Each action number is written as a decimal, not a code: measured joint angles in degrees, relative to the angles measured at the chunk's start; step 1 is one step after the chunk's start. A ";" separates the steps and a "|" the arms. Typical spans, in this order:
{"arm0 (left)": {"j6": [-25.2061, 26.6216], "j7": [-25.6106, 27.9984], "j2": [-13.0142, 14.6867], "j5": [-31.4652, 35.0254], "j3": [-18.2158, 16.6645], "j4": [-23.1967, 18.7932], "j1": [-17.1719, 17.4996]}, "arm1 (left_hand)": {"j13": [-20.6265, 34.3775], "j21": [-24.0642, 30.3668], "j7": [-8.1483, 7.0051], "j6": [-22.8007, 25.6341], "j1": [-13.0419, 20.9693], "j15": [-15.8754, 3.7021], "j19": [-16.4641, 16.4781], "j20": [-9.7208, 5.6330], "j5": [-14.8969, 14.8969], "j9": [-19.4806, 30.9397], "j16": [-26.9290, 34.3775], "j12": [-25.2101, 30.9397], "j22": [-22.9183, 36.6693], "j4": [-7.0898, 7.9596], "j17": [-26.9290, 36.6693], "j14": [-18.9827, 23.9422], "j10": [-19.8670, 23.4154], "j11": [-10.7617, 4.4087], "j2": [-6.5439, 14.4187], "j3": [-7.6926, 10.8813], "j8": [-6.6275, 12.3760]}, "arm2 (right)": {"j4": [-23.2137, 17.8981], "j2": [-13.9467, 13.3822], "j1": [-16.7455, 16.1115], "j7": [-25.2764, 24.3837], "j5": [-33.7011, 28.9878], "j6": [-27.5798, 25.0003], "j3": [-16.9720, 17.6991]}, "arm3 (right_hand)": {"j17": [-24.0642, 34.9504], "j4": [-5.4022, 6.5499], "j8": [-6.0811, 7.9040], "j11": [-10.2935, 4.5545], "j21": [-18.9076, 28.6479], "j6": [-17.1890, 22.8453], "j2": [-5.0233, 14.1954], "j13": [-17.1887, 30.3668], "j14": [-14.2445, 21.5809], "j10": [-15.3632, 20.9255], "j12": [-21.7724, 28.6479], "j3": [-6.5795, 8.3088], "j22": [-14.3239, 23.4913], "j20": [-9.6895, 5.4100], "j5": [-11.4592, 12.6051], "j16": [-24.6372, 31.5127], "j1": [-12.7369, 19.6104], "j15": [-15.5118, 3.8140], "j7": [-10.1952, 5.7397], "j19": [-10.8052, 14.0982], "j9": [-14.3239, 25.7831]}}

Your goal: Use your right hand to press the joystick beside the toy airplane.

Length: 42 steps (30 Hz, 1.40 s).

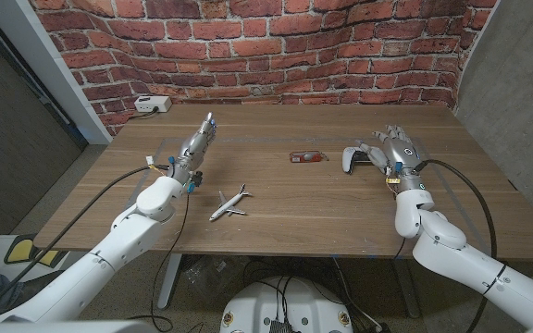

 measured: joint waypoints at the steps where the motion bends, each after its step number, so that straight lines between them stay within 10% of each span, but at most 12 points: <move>1: 0.11 0.00 0.02 0.00 0.00 -0.03 0.01 | 0.00 0.00 0.00 0.00 0.00 0.00 0.00 0.00 -0.28 0.00 0.00 0.00 0.00 0.00 0.00 0.00 0.00 0.00 0.00 0.00 0.00 | 0.00 -0.15 0.27 0.41 0.04 -0.39 -0.28 | 0.00 0.00 -0.22 0.05 0.00 -0.22 0.00 0.00 -0.45 -0.43 0.00 0.00 0.00 0.01 -0.03 0.00 0.00 0.06 0.22 -0.26 0.00; 42: 0.66 -1.61 0.83 0.41 1.03 -0.75 -0.19 | 0.00 0.00 -0.20 0.20 0.21 -0.11 -0.20 0.20 -0.88 0.00 0.00 0.00 0.00 -0.24 0.00 0.12 0.31 -0.30 0.21 -0.24 -0.23 | 1.24 -2.23 6.03 7.40 -0.52 -8.83 -7.55 | 0.28 0.31 -0.78 1.35 0.50 -3.39 1.51 0.27 -3.33 -4.79 0.50 0.34 -0.02 -0.48 -0.22 0.26 0.46 0.69 0.93 -3.67 0.01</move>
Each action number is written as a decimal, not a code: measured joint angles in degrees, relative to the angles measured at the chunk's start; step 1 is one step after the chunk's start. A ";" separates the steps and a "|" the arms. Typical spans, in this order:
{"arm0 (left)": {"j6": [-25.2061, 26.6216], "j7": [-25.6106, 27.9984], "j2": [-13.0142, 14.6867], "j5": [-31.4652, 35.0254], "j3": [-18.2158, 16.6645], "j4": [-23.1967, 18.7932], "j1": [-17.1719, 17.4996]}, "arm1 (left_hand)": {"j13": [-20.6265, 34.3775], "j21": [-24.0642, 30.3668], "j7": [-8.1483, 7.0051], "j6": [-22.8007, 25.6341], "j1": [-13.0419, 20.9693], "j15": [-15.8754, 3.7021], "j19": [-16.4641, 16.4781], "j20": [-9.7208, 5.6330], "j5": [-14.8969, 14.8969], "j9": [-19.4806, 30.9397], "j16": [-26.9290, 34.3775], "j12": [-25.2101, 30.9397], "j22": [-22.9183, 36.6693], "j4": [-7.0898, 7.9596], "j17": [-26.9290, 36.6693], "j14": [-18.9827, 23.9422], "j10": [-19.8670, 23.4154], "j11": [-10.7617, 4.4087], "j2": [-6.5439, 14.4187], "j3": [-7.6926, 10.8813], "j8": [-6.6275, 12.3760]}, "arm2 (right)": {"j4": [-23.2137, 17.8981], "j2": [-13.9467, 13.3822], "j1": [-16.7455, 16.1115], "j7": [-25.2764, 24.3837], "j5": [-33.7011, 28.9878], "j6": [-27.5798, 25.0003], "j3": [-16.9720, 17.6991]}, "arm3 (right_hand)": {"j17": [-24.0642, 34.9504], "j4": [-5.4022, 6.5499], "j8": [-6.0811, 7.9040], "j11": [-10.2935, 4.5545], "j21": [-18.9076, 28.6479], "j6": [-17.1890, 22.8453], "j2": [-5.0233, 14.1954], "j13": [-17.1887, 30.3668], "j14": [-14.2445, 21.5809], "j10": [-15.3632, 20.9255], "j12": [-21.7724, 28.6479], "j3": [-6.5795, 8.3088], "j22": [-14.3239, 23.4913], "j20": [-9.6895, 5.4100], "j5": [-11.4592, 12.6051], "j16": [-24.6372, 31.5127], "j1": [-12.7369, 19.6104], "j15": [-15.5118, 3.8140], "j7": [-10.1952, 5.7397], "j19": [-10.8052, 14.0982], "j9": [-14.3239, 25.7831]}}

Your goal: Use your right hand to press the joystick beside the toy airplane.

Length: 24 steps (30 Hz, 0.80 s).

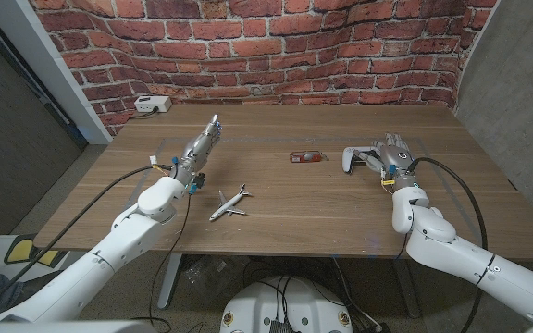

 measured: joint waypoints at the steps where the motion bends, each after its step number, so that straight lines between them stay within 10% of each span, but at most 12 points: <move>1: 0.00 -0.16 0.07 0.03 0.07 -0.05 0.00 | 0.00 0.00 0.00 0.00 0.00 0.00 -0.10 0.10 0.00 0.00 0.00 0.00 0.00 0.00 0.00 0.00 0.00 0.00 0.00 0.00 0.00 | 0.02 -0.03 0.05 0.11 0.07 -0.10 -0.06 | 0.00 0.00 0.00 0.00 0.00 0.00 0.00 0.00 0.00 0.00 0.00 0.00 0.00 0.00 0.00 0.00 0.00 0.00 0.00 0.00 0.00; 24: 0.20 0.16 0.40 0.05 0.11 -1.05 1.01 | 0.00 0.00 0.31 0.31 0.39 0.00 -0.62 0.62 0.00 0.00 0.00 0.00 0.00 -0.25 0.00 0.00 0.00 0.00 0.39 -0.25 0.00 | 1.58 -0.10 2.25 2.04 1.84 -1.72 -2.15 | -0.16 -0.08 0.00 -0.01 0.00 -0.73 0.75 0.00 0.00 0.02 0.43 0.40 -0.01 0.01 -0.22 0.20 0.76 -0.01 -0.29 0.00 0.00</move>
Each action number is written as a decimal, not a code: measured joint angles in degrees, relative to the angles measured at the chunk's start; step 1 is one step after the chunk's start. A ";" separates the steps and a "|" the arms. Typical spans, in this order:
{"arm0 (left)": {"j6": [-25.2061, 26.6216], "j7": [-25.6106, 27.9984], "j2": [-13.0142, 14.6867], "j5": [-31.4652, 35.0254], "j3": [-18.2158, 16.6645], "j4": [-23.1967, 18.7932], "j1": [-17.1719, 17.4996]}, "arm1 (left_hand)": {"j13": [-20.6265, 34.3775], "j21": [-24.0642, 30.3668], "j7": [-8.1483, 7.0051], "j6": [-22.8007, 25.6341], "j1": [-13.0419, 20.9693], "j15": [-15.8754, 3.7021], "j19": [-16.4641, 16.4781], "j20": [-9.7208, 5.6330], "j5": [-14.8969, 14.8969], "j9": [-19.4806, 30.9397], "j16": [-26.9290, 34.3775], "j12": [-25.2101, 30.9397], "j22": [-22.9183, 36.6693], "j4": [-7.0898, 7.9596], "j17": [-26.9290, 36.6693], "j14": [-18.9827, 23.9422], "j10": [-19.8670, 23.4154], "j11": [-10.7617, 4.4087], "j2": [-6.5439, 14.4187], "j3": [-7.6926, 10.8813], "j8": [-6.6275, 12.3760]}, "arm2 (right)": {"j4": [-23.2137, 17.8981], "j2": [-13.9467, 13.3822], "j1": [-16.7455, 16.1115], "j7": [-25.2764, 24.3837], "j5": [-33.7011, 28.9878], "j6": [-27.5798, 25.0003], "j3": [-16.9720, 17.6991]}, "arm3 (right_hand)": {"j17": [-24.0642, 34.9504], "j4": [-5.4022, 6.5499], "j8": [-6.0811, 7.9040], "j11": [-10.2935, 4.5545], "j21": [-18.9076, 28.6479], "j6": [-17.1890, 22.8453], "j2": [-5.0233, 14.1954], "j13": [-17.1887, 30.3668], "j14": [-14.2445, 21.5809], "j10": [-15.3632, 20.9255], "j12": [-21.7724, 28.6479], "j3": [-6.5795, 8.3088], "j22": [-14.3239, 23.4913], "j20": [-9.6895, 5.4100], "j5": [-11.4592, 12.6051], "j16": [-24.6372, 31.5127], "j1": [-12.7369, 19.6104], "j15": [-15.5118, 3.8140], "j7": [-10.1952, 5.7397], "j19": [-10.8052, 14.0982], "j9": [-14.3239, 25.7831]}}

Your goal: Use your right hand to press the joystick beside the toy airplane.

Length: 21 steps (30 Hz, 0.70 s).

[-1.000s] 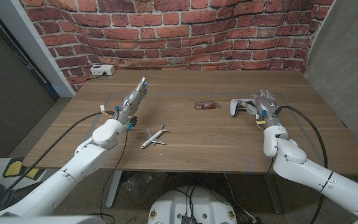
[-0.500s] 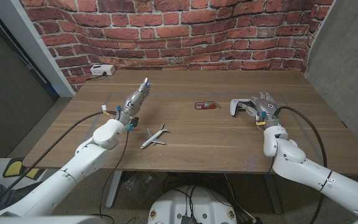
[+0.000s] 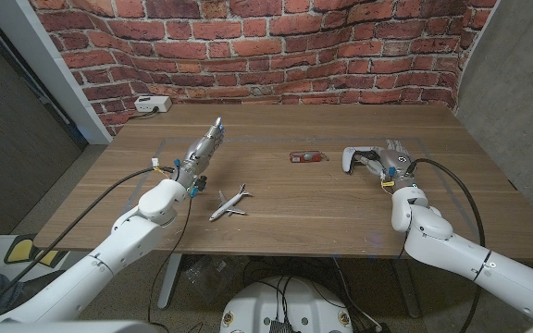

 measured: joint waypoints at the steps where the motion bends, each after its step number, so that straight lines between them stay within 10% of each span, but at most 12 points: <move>1: 0.07 0.08 0.00 -0.04 -0.04 -0.03 0.05 | 0.00 0.00 0.00 0.00 0.00 0.00 0.00 0.00 0.00 0.00 0.00 0.00 0.00 0.00 0.00 0.00 0.00 0.00 0.00 0.00 0.00 | 0.09 0.01 0.11 0.06 0.08 -0.07 -0.10 | 0.00 -0.17 0.00 0.00 0.14 0.00 0.00 0.00 0.00 0.00 0.00 0.17 0.00 0.00 0.00 0.00 0.00 0.00 0.00 0.00 0.00; 21: 0.25 0.99 -0.21 -0.25 -0.48 -0.16 0.56 | 0.00 0.00 0.00 0.00 -0.01 -0.21 0.00 -0.01 -0.45 0.00 0.00 0.00 0.00 0.00 0.00 -0.22 0.00 0.00 -0.01 0.00 0.00 | 0.75 0.03 1.28 0.34 0.79 -0.83 -1.27 | 0.01 -0.31 2.37 -0.39 1.05 6.01 0.30 0.00 1.45 2.29 1.07 0.31 0.00 -0.41 -0.43 0.65 0.30 -0.62 -1.22 0.41 -0.18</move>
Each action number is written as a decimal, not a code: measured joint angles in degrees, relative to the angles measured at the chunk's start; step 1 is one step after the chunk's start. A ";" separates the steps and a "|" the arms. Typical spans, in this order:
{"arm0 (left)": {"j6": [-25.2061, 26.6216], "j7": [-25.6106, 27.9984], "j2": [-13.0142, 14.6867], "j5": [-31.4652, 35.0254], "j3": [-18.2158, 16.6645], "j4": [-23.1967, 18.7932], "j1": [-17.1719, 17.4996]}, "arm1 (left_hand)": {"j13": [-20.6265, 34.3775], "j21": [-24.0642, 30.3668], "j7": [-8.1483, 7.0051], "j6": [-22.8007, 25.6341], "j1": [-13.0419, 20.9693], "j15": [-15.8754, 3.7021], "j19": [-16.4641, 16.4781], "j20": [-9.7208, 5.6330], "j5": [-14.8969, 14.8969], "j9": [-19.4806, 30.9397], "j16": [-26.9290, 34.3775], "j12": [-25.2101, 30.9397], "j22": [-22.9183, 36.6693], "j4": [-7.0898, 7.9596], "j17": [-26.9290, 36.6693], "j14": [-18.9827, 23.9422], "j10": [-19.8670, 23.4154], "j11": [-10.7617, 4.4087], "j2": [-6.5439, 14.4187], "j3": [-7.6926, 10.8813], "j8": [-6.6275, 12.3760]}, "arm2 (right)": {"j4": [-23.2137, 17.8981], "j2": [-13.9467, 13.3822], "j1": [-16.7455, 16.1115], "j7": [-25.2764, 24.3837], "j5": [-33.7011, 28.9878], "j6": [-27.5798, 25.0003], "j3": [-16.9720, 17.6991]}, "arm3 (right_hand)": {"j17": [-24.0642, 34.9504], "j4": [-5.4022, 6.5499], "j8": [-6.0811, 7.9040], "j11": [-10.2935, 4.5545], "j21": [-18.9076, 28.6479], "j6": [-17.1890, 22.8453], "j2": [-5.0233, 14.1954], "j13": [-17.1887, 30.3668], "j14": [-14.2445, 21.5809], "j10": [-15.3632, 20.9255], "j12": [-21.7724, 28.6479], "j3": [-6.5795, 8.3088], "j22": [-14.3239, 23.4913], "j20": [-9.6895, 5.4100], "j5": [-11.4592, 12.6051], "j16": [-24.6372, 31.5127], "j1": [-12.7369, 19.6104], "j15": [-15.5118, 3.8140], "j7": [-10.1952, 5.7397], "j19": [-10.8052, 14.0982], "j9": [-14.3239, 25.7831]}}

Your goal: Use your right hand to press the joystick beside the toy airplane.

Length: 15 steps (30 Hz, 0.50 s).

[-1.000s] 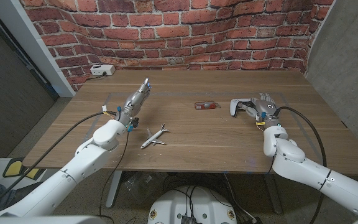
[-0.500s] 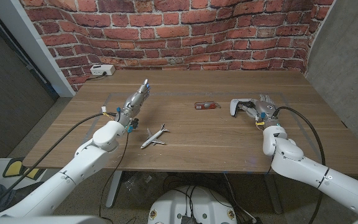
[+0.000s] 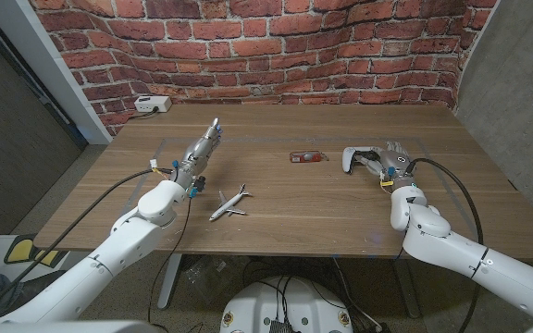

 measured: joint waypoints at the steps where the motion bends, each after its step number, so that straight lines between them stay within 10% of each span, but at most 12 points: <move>1: 0.04 0.07 -0.01 -0.01 -0.02 -0.02 0.01 | 0.00 0.00 0.00 0.00 0.00 0.00 0.00 0.00 0.00 0.00 0.00 0.00 0.00 0.00 0.00 0.00 0.00 0.00 0.00 0.00 0.00 | 0.01 0.00 0.01 -0.04 0.01 0.01 -0.02 | 0.00 0.00 0.01 -0.01 0.00 0.53 0.00 0.00 0.00 0.01 0.00 0.00 0.00 0.02 0.00 0.00 0.00 0.00 0.05 0.01 0.00; 15: 0.30 0.27 -0.14 -0.15 -0.07 -0.13 0.11 | 0.00 0.00 0.00 0.00 0.00 0.00 0.00 0.00 0.00 0.00 0.00 0.00 0.00 0.17 0.00 0.00 0.00 0.00 0.00 -0.17 -0.23 | 0.53 -0.02 -0.15 -1.55 0.38 0.59 -0.10 | 0.00 -0.24 1.10 -0.66 0.66 4.49 0.23 0.00 2.51 2.91 1.20 0.24 0.00 0.11 0.00 0.44 0.22 -0.61 -0.84 1.96 0.04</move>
